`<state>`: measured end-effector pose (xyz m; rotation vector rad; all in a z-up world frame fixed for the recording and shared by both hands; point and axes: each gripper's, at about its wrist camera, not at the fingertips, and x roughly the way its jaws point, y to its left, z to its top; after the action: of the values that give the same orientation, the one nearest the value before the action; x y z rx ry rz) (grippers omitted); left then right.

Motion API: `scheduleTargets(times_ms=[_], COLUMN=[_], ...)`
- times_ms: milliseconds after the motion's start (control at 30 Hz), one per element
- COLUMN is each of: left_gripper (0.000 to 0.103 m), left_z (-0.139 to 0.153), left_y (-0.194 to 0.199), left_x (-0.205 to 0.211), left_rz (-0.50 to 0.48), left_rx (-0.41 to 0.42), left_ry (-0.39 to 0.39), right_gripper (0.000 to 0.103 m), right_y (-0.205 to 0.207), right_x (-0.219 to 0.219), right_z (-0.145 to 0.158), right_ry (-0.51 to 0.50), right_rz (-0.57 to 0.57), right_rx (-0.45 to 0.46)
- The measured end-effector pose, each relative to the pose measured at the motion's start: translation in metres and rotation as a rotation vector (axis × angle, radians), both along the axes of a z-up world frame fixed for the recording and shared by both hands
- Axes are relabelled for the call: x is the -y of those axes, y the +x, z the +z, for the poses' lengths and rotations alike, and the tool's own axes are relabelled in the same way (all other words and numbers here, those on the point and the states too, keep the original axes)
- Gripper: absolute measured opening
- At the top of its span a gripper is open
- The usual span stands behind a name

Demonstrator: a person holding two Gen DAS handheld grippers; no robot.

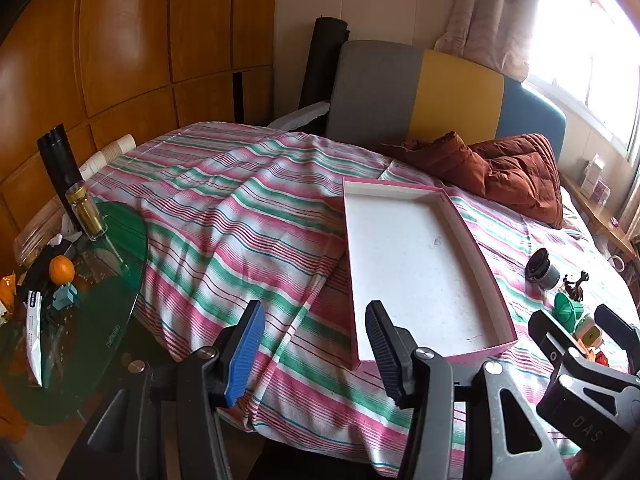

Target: Organize rigid objects

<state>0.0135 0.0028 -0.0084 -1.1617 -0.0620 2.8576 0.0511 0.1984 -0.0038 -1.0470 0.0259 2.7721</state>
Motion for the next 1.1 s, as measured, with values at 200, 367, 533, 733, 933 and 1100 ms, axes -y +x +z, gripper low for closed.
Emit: scheduleTargets(times_ms=[200,367,533,733,933,1100], left_gripper=[0.053,0.053,0.053,0.053,0.053,0.053], left_z=[-0.008,-0.012,-0.015,-0.013,-0.012,-0.013], left_y=[-0.003,-0.004,-0.007,-0.007,-0.005,-0.004], left_x=[-0.005,-0.007,-0.009,-0.011,-0.015,-0.018], left_rz=[-0.017,-0.031,-0.041,-0.058,-0.078,-0.096], left_rx=[0.013,0.016,0.032,0.024,0.019,0.023], left_ry=[-0.033,-0.045,-0.044,-0.051,-0.056,-0.054], right_gripper=[0.103,0.103,0.103,0.103,0.103,0.103], right_y=[-0.003,-0.005,-0.007,-0.007,-0.003,0.001], right_x=[-0.007,-0.009,-0.011,-0.014,-0.023,-0.032], right_z=[-0.006,-0.006,-0.005,0.000,0.004,0.006], right_ry=[-0.021,-0.007,0.003,0.009,0.016,0.013], right_rz=[0.008,0.027,0.035,0.049,0.063,0.056], right_rx=[-0.001,-0.011,-0.013,-0.024,-0.030,-0.036])
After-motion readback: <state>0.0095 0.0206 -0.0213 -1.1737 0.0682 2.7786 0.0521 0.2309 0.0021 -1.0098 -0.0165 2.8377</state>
